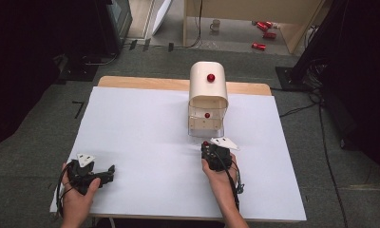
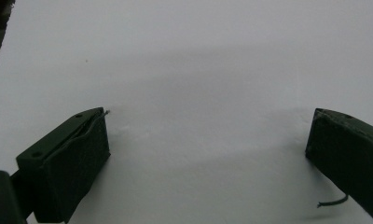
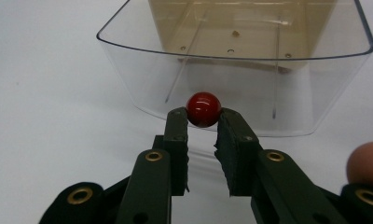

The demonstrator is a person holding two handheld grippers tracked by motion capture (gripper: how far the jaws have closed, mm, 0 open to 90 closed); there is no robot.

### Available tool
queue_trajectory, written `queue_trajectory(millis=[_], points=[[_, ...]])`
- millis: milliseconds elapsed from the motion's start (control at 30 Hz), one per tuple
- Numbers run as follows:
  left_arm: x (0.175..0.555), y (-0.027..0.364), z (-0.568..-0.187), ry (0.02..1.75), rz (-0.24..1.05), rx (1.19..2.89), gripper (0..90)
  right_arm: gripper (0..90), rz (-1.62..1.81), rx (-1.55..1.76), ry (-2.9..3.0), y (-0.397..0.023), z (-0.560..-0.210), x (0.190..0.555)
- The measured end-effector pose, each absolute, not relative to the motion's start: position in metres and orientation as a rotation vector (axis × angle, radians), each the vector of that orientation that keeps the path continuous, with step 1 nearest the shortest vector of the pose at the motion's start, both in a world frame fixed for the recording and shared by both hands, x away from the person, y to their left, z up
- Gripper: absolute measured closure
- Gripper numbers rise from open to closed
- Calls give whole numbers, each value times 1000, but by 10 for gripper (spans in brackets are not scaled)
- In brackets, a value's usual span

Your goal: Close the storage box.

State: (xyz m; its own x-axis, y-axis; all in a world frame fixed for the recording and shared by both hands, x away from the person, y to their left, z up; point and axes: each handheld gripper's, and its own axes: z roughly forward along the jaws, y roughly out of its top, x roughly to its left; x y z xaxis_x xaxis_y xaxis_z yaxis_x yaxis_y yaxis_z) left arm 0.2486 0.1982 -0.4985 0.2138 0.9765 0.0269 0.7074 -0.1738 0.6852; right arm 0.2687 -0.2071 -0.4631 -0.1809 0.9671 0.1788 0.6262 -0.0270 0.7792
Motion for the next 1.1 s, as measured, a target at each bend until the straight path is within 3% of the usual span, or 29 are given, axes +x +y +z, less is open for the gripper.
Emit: queue_trajectory(millis=[1100], points=[[249,198,-498,1552,645,1951,0,753,1027,1673,1808,-205,-465,317]])
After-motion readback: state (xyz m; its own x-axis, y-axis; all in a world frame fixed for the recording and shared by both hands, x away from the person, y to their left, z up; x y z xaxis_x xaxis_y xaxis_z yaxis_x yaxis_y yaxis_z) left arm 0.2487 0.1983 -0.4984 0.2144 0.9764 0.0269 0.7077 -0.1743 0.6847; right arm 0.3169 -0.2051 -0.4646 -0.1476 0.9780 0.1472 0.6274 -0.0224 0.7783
